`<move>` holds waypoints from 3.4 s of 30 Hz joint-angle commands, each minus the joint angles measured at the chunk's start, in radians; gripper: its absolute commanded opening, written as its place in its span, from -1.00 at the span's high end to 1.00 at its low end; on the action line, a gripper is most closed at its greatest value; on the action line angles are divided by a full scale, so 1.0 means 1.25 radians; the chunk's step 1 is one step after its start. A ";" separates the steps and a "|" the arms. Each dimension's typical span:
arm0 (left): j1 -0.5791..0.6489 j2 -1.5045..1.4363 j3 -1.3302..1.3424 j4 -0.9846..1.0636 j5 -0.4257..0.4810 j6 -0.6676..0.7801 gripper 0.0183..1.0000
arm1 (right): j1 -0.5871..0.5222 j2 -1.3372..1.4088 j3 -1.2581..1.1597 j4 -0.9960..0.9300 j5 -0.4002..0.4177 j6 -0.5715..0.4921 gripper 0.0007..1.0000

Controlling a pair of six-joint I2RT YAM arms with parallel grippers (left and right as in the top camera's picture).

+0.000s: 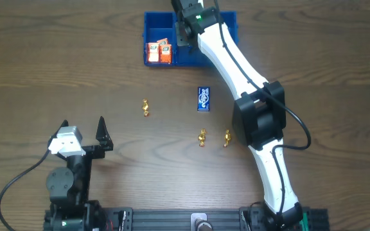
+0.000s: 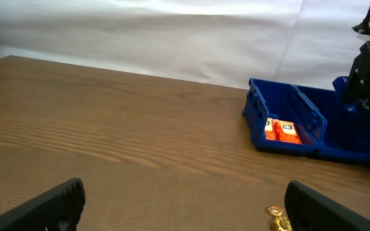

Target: Sort Candies Into Trays

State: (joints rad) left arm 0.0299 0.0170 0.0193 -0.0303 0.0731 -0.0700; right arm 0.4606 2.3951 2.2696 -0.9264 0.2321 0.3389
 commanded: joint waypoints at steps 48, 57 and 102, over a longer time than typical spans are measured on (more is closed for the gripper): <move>0.002 -0.003 -0.011 -0.034 0.010 0.012 -1.00 | 0.032 -0.305 -0.679 0.053 -0.149 0.110 -0.69; 0.002 -0.003 -0.011 -0.034 0.010 0.012 -1.00 | 0.039 -0.258 -0.679 0.083 -0.148 0.145 -0.58; 0.002 -0.003 -0.011 -0.034 0.010 0.012 -1.00 | -0.011 0.064 0.170 -0.151 -0.023 0.064 0.65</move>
State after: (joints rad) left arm 0.0303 0.0170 0.0193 -0.0303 0.0731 -0.0700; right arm 0.4500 2.4573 2.4725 -1.1244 0.1974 0.4271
